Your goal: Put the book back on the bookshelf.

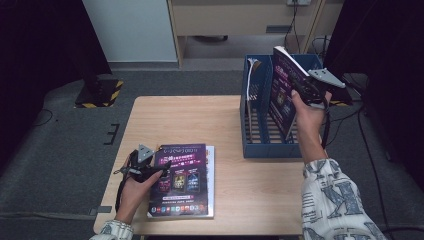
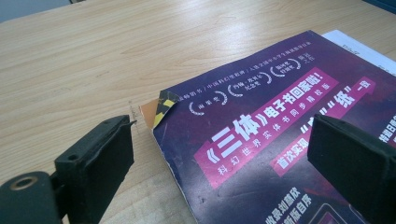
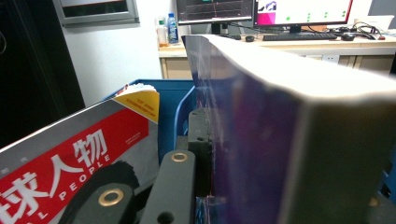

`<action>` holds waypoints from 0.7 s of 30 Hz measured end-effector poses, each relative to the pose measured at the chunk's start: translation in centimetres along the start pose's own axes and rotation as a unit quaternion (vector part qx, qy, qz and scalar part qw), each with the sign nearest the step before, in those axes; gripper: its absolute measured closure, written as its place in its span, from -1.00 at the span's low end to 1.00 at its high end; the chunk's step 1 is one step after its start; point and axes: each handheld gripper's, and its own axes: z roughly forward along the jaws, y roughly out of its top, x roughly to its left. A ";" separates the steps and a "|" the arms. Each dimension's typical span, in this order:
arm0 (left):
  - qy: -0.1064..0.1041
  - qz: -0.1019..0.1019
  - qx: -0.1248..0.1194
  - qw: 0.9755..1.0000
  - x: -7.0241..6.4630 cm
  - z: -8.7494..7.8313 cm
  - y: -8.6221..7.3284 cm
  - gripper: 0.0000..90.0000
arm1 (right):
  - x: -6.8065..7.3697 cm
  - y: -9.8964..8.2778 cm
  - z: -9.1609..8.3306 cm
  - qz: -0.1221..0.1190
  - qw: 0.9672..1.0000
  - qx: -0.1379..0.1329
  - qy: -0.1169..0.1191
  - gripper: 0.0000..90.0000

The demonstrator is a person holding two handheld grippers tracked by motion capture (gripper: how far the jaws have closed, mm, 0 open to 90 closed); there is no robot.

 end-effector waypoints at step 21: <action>-0.001 0.000 -0.001 1.000 0.0 0.0 0.0 -0.85 | 0.2 -1.6 2.0 0.006 1.000 0.002 -0.010 0.83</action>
